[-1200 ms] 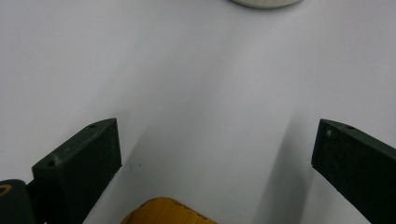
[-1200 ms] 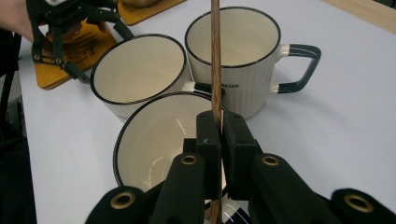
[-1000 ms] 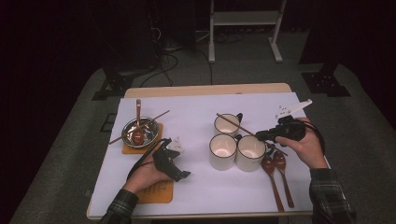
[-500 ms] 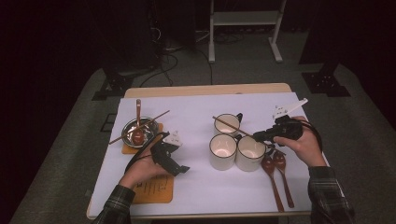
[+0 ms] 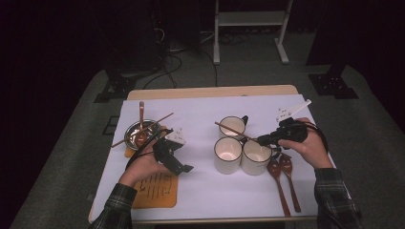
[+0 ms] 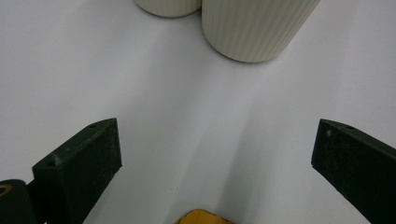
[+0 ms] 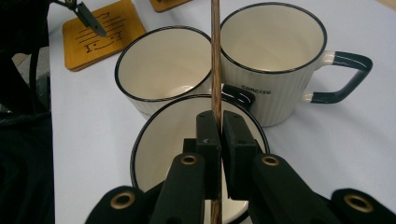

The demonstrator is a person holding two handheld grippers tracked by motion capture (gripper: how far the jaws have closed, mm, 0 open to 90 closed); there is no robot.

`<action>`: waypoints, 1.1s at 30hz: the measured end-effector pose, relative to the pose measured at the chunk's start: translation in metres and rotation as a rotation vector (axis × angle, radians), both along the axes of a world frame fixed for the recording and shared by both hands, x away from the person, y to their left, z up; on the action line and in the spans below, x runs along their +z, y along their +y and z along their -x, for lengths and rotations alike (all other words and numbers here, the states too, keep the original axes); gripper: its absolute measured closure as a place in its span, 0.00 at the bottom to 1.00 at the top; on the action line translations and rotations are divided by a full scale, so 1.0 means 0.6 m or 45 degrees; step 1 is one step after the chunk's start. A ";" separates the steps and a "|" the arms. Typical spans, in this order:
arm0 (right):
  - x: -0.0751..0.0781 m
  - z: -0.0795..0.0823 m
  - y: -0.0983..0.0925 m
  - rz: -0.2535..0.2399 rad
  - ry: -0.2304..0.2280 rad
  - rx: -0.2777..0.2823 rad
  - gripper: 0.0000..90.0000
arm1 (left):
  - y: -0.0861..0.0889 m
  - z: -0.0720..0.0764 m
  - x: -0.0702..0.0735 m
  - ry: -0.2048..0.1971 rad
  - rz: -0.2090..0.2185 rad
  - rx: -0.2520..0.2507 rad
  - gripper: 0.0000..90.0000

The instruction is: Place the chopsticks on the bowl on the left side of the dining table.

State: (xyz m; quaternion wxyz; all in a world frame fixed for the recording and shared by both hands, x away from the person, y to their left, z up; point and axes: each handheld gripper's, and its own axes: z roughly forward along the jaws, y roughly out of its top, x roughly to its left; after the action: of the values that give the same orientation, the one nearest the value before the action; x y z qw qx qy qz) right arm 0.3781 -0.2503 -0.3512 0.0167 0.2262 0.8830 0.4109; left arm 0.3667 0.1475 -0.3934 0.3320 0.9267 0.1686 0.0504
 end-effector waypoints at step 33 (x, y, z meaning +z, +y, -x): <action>-0.001 -0.004 0.030 0.013 0.009 0.093 0.95 | 0.002 -0.022 0.054 -0.038 0.083 -0.076 0.01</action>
State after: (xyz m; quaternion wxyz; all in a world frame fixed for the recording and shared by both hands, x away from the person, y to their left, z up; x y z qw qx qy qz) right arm 0.3804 -0.2324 -0.3516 -0.0002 0.1951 0.8929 0.4058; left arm 0.3797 0.1490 -0.3608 0.3660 0.9191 0.1374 0.0488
